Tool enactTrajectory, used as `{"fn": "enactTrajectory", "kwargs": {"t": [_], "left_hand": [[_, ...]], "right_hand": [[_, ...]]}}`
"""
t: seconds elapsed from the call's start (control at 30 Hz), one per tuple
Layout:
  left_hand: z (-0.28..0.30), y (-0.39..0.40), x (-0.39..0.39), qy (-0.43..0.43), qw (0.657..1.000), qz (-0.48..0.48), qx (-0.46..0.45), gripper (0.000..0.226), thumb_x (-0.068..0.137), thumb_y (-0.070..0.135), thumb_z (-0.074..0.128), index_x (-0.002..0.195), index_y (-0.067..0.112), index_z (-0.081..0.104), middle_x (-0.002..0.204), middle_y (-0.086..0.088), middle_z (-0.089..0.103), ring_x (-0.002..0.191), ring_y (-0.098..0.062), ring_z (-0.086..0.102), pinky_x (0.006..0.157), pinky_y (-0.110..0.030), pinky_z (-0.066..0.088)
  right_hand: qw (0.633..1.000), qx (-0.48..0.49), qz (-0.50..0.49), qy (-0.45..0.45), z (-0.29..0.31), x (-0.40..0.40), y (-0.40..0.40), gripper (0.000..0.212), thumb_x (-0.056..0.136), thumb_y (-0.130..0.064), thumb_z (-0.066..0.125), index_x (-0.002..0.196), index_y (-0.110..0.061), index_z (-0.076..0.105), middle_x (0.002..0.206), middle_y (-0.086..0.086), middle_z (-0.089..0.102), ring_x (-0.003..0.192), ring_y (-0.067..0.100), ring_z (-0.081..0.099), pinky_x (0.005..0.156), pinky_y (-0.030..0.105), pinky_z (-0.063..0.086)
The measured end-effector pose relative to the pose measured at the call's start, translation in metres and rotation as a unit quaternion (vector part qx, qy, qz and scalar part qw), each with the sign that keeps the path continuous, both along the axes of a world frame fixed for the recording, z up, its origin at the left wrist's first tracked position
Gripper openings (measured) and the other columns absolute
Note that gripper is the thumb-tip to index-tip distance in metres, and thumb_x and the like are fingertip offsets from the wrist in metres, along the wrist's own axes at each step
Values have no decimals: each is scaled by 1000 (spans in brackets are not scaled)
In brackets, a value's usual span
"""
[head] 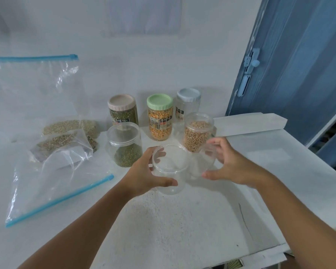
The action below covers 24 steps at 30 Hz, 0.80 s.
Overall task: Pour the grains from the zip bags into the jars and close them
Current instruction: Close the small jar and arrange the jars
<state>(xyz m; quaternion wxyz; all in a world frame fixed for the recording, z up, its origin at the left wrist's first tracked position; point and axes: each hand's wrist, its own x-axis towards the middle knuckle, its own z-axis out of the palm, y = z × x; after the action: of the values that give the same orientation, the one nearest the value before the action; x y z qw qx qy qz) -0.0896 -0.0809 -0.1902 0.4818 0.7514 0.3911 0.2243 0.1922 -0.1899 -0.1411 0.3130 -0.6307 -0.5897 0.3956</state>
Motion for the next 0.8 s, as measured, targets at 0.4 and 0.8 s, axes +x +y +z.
{"fn": "enactTrajectory", "kwargs": {"t": [0.4, 0.8], "left_hand": [[7, -1, 3, 19, 1000, -7, -7, 113, 50, 57, 99, 145, 43, 39, 140, 26, 54, 130, -4, 52, 108, -27, 42], [22, 1, 1, 49, 997, -48, -35, 107, 63, 38, 100, 148, 43, 35, 145, 23, 50, 135, -4, 48, 107, -26, 42]], "right_hand": [[980, -87, -50, -172, -49, 14, -15, 104, 71, -55, 88, 153, -35, 29, 151, -11, 26, 144, 13, 21, 116, 40, 34], [998, -10, 51, 28, -13, -40, 20, 126, 56, -57, 99, 159, -42, 28, 161, -20, 38, 146, 0, 37, 123, 36, 35]]}}
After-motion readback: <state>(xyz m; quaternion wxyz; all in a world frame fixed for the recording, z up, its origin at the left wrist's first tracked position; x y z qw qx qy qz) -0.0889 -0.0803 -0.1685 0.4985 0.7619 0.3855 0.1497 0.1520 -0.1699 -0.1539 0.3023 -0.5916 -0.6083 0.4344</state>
